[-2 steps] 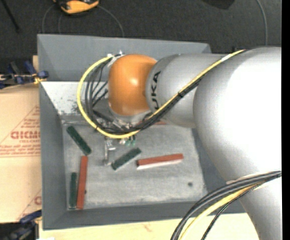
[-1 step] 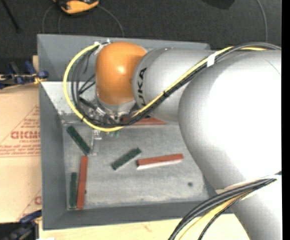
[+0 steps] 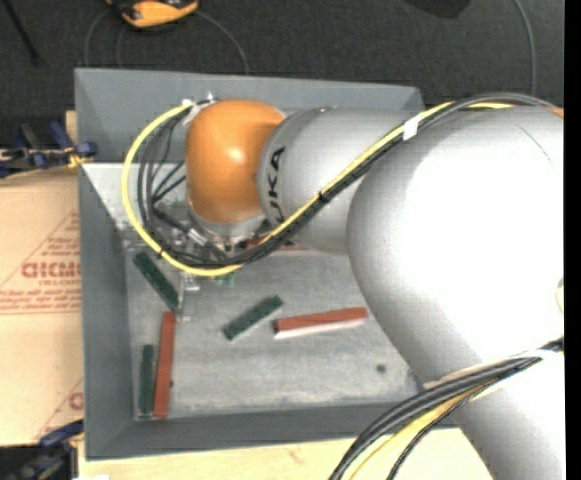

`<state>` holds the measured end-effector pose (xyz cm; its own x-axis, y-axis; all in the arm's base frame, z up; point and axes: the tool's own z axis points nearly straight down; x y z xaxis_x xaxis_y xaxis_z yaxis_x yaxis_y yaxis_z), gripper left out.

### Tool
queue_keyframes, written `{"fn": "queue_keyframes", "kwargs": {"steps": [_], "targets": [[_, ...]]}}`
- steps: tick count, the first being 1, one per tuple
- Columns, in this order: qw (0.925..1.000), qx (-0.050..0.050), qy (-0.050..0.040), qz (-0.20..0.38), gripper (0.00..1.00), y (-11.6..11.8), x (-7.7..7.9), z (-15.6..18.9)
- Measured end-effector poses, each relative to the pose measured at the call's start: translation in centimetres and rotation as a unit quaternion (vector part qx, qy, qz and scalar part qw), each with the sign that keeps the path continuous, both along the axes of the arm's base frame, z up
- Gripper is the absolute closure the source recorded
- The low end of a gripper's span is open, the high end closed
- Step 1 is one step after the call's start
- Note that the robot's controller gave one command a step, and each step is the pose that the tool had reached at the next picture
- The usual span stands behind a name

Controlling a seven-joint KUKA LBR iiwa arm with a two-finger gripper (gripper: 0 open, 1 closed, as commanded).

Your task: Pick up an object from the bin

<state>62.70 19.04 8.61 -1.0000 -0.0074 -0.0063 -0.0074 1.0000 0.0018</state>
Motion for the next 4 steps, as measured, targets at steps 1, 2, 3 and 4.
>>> {"fn": "queue_keyframes", "kwargs": {"steps": [1,2,3,4], "targets": [[0.9999,-0.001,0.002,-0.01,0.0,2.4,-1.4,-0.7],[1.0,0.0,0.0006,0.003,0.0,2.0,1.2,-1.1],[0.9895,-0.001,0.0011,0.144,1.0,4.6,-0.7,-0.7],[0.9896,0.0,0.0011,0.144,0.0,4.6,-0.7,-0.7]]}}
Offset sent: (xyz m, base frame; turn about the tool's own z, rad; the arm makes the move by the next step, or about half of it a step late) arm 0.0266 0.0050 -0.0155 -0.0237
